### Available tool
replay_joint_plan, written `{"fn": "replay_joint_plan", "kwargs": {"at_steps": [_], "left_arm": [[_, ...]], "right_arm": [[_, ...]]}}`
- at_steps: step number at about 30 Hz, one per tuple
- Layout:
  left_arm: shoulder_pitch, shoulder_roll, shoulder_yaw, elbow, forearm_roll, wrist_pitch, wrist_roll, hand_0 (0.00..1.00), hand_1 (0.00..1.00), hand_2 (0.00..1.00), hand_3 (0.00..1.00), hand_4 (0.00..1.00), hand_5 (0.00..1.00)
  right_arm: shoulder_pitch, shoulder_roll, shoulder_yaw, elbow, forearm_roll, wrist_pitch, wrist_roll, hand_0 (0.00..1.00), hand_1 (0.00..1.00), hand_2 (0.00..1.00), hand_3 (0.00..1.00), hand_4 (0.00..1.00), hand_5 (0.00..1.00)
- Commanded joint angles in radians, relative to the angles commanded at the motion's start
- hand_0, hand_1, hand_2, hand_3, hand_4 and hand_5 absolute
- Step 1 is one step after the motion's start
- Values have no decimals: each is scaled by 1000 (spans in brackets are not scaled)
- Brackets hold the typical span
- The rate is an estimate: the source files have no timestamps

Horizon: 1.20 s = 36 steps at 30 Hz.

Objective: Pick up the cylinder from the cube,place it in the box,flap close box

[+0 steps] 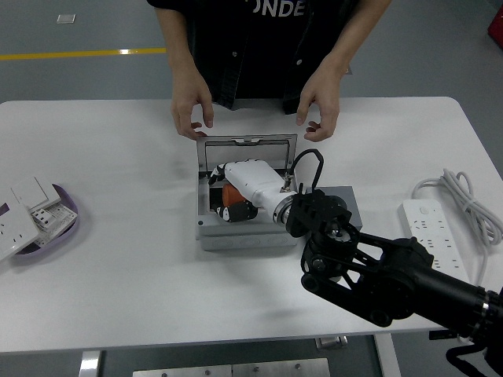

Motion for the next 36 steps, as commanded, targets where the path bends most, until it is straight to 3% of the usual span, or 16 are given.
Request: {"fn": "replay_joint_plan", "kwargs": {"at_steps": [5, 12, 14, 15, 16, 19, 21, 29, 34, 36], "left_arm": [[-1, -1, -7, -2, 6, 0, 0, 592, 629, 625, 639, 703, 218], [1, -4, -9, -2, 8, 0, 0, 593, 629, 625, 639, 703, 216], [1, -5, -7, -1, 7, 0, 0, 593, 629, 625, 639, 703, 216], [1, -5, -6, -1, 7, 0, 0, 592, 629, 625, 639, 703, 215], [0, -4, -6, -1, 7, 0, 0, 592, 629, 625, 639, 703, 215], [-4, -2, -4, -1, 7, 0, 0, 592, 629, 625, 639, 703, 215], [-6, -1, -3, -1, 7, 0, 0, 592, 629, 625, 638, 703, 216], [-10, 2, 5, -1, 4, 1, 0, 592, 629, 625, 638, 703, 216], [-12, 1, 5, -2, 5, 1, 0, 592, 629, 625, 638, 702, 216], [-12, 0, 4, -2, 6, 1, 0, 592, 629, 625, 638, 702, 216]], "right_arm": [[-20, -17, 26, 29, 64, -21, 20, 893, 743, 749, 770, 931, 638], [-77, -99, 117, 165, 285, -74, 70, 892, 739, 743, 764, 935, 643], [-71, -127, 147, 212, 347, -78, 71, 892, 739, 743, 764, 935, 643], [-65, -138, 160, 234, 375, -80, 71, 850, 708, 718, 733, 875, 574], [-57, -148, 170, 256, 402, -82, 73, 850, 708, 718, 733, 875, 574], [-18, -168, 188, 275, 462, -93, 79, 850, 708, 718, 733, 875, 574], [14, -175, 185, 249, 480, -100, 86, 803, 685, 698, 710, 842, 565], [142, -175, 65, 77, 510, -114, 125, 781, 674, 689, 699, 842, 570], [176, -175, 6, -19, 525, -112, 143, 771, 666, 676, 687, 828, 556], [178, -185, -3, -20, 521, -109, 142, 771, 666, 676, 687, 828, 556]]}}
